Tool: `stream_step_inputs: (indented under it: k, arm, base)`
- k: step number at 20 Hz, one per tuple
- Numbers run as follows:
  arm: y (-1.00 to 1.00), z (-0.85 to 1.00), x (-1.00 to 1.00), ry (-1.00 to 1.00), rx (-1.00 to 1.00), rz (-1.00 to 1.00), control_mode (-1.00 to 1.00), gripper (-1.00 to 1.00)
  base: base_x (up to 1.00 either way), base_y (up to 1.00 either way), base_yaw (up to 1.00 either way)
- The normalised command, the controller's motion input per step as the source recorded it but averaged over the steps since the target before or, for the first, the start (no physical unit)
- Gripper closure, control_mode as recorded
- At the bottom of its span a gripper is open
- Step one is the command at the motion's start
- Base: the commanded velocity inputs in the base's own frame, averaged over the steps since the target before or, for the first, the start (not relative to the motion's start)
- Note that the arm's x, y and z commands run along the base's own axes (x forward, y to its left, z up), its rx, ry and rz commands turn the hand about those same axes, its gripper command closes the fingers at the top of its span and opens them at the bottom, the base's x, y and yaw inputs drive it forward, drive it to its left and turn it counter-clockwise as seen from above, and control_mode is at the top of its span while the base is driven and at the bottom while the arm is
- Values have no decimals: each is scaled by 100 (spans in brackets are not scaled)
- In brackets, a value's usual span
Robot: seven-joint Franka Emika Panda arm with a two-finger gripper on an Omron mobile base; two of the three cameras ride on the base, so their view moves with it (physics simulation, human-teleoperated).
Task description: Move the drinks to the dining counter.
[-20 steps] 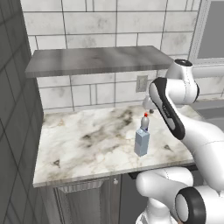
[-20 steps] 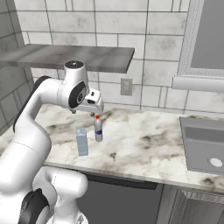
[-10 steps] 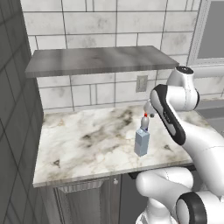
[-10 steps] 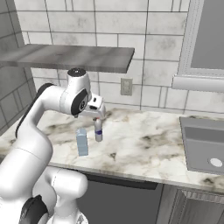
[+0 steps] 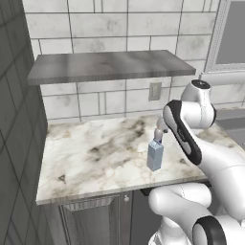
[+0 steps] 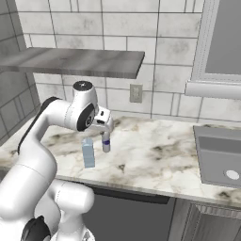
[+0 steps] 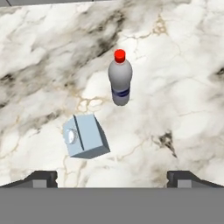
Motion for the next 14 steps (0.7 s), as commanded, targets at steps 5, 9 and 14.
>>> stream_step_inputs:
  k: [5,9,14]
  arm:
    - [0,-15,0,-1,0,0,-100,-100]
    - [4,-12,0,0,0,0,-100,-100]
    - [20,-14,0,0,0,0,-100,-100]
  base:
    - [0,0,0]
    - [0,0,0]
    - [0,0,0]
